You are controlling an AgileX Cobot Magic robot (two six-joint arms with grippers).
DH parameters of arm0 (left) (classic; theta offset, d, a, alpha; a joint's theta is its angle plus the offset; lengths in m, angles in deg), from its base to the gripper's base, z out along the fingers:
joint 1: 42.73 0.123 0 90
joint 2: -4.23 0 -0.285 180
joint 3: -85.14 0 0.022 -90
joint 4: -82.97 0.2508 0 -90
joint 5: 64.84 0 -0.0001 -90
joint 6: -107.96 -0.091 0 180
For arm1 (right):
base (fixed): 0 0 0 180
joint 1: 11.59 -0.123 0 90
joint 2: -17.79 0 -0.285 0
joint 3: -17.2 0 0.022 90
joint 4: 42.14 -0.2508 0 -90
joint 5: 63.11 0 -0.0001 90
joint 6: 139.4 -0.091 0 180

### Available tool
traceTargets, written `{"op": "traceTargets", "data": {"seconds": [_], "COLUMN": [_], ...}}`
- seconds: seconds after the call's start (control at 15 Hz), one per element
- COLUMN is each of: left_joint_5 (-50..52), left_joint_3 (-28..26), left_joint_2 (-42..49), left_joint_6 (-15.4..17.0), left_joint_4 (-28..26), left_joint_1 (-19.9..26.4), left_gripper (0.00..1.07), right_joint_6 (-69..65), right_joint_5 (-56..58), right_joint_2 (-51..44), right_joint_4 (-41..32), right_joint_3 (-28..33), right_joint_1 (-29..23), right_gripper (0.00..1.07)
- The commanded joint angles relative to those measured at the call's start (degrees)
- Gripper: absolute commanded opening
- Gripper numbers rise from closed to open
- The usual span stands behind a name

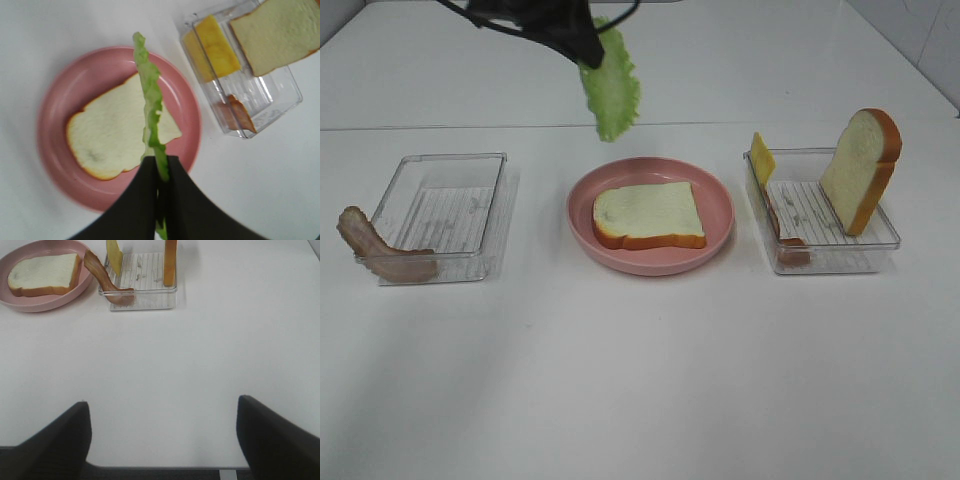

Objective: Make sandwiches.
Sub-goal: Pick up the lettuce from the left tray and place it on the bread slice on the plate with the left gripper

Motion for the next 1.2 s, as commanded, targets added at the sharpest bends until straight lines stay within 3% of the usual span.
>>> {"op": "traceTargets", "data": {"seconds": [0.07,0.33,0.6,1.0,1.07,1.2], "left_joint_5": [2.6,4.6,7.4,8.2,8.7,8.7], "left_joint_3": [-0.2,-0.3,-0.4,-0.5,-0.9,-1.1], "left_joint_2": [-3.1,-9.5,-13.5,-17.0,-16.8,-16.8], "left_joint_6": [-2.8,-4.6,-7.2,-7.1,-5.9,-4.3], "left_joint_4": [-4.8,-14.0,-19.8,-16.6,-11.8,-7.7], "left_joint_1": [-2.1,-3.6,-3.9,-2.9,-2.9,-2.9], "left_gripper": [0.00,0.00,0.00,0.00,0.00,0.00], "right_joint_6": [0.1,0.1,0.1,0.1,0.1,0.1], "right_joint_5": [-0.4,-0.4,-0.4,-0.4,-0.4,-0.4], "right_joint_2": [-1.2,-1.2,-1.2,-1.2,-1.2,-1.2], "right_joint_4": [-0.1,-0.1,-0.1,-0.1,-0.1,-0.1], "right_joint_3": [0.2,0.2,0.2,0.2,0.2,0.2], "right_joint_1": [0.0,0.0,0.0,0.0,0.0,0.0], "right_gripper": [0.78,0.78,0.78,0.78,0.78,0.78]}}
